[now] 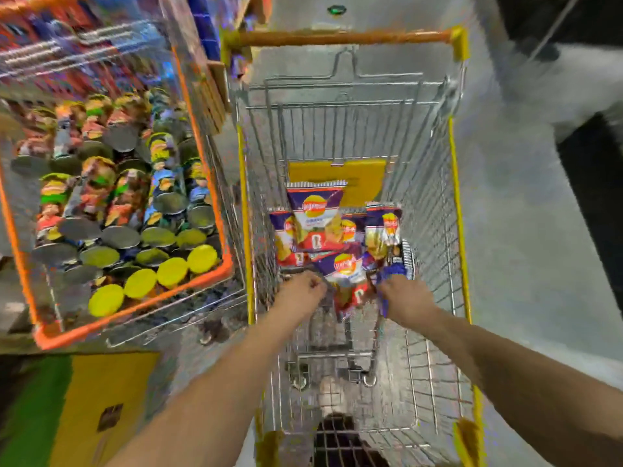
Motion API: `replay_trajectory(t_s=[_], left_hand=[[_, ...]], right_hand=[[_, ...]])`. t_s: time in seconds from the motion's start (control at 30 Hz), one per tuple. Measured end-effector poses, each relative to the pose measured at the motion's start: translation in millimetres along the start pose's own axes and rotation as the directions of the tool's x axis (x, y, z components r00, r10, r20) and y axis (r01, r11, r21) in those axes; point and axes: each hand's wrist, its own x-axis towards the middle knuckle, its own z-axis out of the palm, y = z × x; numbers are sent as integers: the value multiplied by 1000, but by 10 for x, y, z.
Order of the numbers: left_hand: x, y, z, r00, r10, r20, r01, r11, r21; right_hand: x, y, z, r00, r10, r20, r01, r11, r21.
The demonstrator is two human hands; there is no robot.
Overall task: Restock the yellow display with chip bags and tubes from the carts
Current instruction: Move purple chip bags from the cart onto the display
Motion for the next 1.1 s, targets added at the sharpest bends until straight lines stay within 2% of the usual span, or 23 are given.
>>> replay_trajectory(t_s=[0.07, 0.1, 0.23, 0.37, 0.47, 0.57, 0.63, 0.77, 0.93, 1.1], left_hand=[[350, 46, 150, 997, -67, 40, 68, 998, -8], [520, 61, 220, 992, -115, 46, 117, 992, -49], [1118, -62, 512, 954, -297, 45, 298, 912, -282], [1534, -158, 752, 929, -369, 6, 312, 778, -545], [1941, -347, 885, 925, -378, 45, 298, 645, -704], [2672, -1039, 1272, 907, -421, 30, 308, 611, -729], [2592, -946, 1222, 890, -456, 25, 330, 602, -727], [1951, -467, 1019, 924, -382, 16, 262, 600, -756], [1360, -387, 955, 933, -358, -34, 245, 701, -670], [639, -218, 715, 964, -247, -95, 145, 794, -591]], right_hand=[[241, 200, -1, 993, 1, 118, 29, 967, -254], [360, 275, -5, 984, 18, 174, 40, 945, -324], [798, 453, 80, 967, 66, 247, 69, 864, -499], [1062, 543, 258, 956, 52, 289, 151, 758, -635], [1162, 584, 354, 951, 54, 305, 159, 759, -631], [1212, 627, 461, 944, 7, 329, 218, 737, -640], [1224, 628, 487, 948, -30, 318, 237, 735, -635], [1207, 579, 401, 953, -92, 287, 258, 744, -617], [1027, 524, 173, 952, -182, 248, 303, 689, -659], [644, 371, -306, 968, -217, 124, 249, 880, -405]])
